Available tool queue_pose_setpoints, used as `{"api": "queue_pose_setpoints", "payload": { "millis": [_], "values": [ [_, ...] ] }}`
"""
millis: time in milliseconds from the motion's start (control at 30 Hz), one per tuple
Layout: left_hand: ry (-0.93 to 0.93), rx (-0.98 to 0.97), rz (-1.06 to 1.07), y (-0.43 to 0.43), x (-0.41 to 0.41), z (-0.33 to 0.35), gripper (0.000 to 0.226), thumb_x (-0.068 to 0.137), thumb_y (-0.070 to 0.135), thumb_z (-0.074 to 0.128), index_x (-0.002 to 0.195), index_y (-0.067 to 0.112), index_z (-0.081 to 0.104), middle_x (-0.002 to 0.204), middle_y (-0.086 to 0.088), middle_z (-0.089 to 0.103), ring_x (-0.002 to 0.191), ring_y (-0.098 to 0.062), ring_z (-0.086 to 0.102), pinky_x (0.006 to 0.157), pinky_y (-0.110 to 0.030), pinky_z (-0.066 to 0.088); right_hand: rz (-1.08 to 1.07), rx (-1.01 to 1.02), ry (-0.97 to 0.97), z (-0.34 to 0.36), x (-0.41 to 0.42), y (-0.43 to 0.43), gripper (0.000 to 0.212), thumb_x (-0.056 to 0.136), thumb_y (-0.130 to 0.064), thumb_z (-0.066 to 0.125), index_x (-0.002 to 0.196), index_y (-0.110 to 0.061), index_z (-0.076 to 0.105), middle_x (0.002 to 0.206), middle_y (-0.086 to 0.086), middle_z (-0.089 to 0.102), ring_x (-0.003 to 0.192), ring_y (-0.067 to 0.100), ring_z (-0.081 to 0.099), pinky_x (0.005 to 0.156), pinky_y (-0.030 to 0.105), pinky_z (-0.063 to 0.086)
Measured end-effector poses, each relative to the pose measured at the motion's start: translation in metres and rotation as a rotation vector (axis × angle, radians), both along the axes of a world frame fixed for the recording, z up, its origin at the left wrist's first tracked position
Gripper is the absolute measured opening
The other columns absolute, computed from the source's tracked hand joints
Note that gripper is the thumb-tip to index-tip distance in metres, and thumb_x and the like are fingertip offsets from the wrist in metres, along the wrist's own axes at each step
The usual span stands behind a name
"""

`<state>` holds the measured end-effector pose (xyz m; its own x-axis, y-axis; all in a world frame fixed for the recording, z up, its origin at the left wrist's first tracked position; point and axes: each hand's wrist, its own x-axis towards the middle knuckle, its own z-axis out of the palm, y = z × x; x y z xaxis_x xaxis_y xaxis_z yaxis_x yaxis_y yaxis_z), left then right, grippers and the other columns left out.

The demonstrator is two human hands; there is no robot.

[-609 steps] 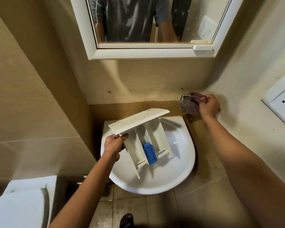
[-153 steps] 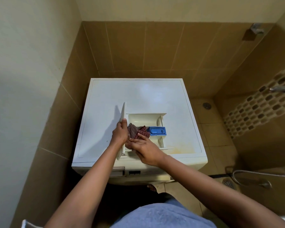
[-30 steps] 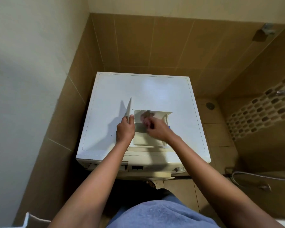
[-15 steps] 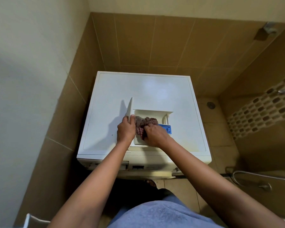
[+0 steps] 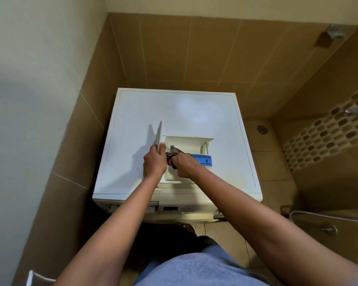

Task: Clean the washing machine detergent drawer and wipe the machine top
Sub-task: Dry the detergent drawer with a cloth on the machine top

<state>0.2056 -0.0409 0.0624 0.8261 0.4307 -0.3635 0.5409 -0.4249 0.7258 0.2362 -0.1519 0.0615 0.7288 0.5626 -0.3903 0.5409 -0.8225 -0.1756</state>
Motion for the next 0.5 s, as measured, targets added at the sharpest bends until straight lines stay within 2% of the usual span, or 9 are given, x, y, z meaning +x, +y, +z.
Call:
{"api": "queue_pose_setpoints", "payload": {
  "millis": [133, 233, 400, 500],
  "values": [
    [0.005, 0.007, 0.004, -0.001, 0.0, 0.003, 0.05, 0.1, 0.052, 0.029, 0.115, 0.012, 0.055, 0.111, -0.014, 0.062, 0.096, -0.033, 0.056, 0.074, -0.035, 0.037, -0.039, 0.12, -0.028, -0.012, -0.002, -0.006, 0.013, 0.088, -0.001, 0.051, 0.096, -0.001, 0.061, 0.098, 0.015, 0.066, 0.088, 0.032, 0.062, 0.074, 0.036, 0.046],
    [0.01, 0.018, 0.005, -0.001, 0.0, 0.004, 0.052, 0.1, 0.053, 0.029, 0.118, 0.011, 0.055, 0.115, -0.016, 0.062, 0.103, -0.036, 0.057, 0.075, -0.036, 0.038, -0.113, 0.284, -0.074, -0.023, -0.005, -0.011, 0.012, 0.088, -0.008, 0.056, 0.095, 0.0, 0.061, 0.095, 0.019, 0.066, 0.087, 0.035, 0.061, 0.073, 0.038, 0.048],
    [-0.004, 0.007, -0.007, -0.001, -0.002, 0.007, 0.052, 0.1, 0.052, 0.03, 0.125, 0.013, 0.054, 0.12, -0.014, 0.061, 0.107, -0.034, 0.056, 0.077, -0.035, 0.037, -0.262, 0.565, -0.04, -0.024, -0.013, -0.024, 0.012, 0.081, -0.007, 0.065, 0.092, -0.004, 0.066, 0.088, 0.011, 0.065, 0.08, 0.025, 0.058, 0.063, 0.025, 0.033],
    [-0.015, -0.015, -0.008, -0.002, -0.004, 0.01, 0.049, 0.101, 0.051, 0.031, 0.127, 0.015, 0.053, 0.123, -0.012, 0.06, 0.109, -0.032, 0.055, 0.077, -0.033, 0.034, -0.421, 0.795, 0.116, -0.012, -0.012, -0.038, 0.021, 0.076, -0.006, 0.073, 0.096, -0.011, 0.069, 0.082, -0.002, 0.066, 0.075, 0.012, 0.059, 0.063, 0.018, 0.042]
  ]
}}
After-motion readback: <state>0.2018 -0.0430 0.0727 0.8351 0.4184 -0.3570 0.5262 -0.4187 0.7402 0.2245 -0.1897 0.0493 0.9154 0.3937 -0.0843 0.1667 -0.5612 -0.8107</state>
